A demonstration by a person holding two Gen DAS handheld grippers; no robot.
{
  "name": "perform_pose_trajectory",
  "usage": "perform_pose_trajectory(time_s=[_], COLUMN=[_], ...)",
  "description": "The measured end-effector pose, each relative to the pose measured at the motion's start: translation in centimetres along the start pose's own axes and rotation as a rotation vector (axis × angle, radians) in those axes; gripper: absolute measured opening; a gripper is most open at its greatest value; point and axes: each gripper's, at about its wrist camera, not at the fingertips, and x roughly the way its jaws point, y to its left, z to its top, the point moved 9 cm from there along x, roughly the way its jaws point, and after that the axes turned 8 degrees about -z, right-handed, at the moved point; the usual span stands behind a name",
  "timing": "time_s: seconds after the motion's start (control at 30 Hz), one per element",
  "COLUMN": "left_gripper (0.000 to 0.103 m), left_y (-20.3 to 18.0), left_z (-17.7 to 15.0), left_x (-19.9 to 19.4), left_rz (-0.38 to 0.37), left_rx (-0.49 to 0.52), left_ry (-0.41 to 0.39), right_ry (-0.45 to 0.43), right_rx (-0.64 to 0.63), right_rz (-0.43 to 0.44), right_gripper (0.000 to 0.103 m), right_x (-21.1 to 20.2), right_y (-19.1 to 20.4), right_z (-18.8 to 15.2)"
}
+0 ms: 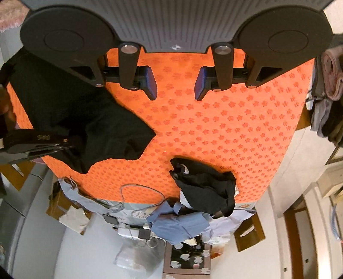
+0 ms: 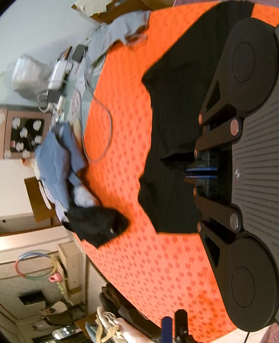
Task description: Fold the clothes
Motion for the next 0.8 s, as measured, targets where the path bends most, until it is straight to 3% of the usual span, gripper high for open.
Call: perform_pose_trajectory(time_s=[0.13, 0.27, 0.37, 0.57, 0.8], left_gripper=[0.045, 0.045, 0.045, 0.045, 0.045], left_y=[1.0, 1.2, 0.5, -2.2, -7.2], left_z=[0.1, 0.4, 1.1, 2.4, 3.2], left_x=[0.3, 0.7, 1.3, 2.4, 4.6], left_rz=[-0.024, -0.058, -0.081, -0.108, -0.112], left_rx=[0.043, 0.059, 0.079, 0.088, 0.061], left_ry=[0.015, 0.022, 0.014, -0.018, -0.037], right_ry=[0.009, -0.008, -0.028, -0.051, -0.045], right_rx=[-0.015, 0.019, 0.09, 0.219, 0.304], right_rz=[-0.01, -0.014, -0.014, -0.066, -0.173], right_gripper=[0.008, 0.032, 0.038, 0.038, 0.038], right_x=[0.7, -0.2, -2.0, -5.1, -7.5], right_y=[2.1, 2.8, 1.2, -4.8, -14.8], right_z=[-0.3, -0.3, -0.1, -0.7, -3.9])
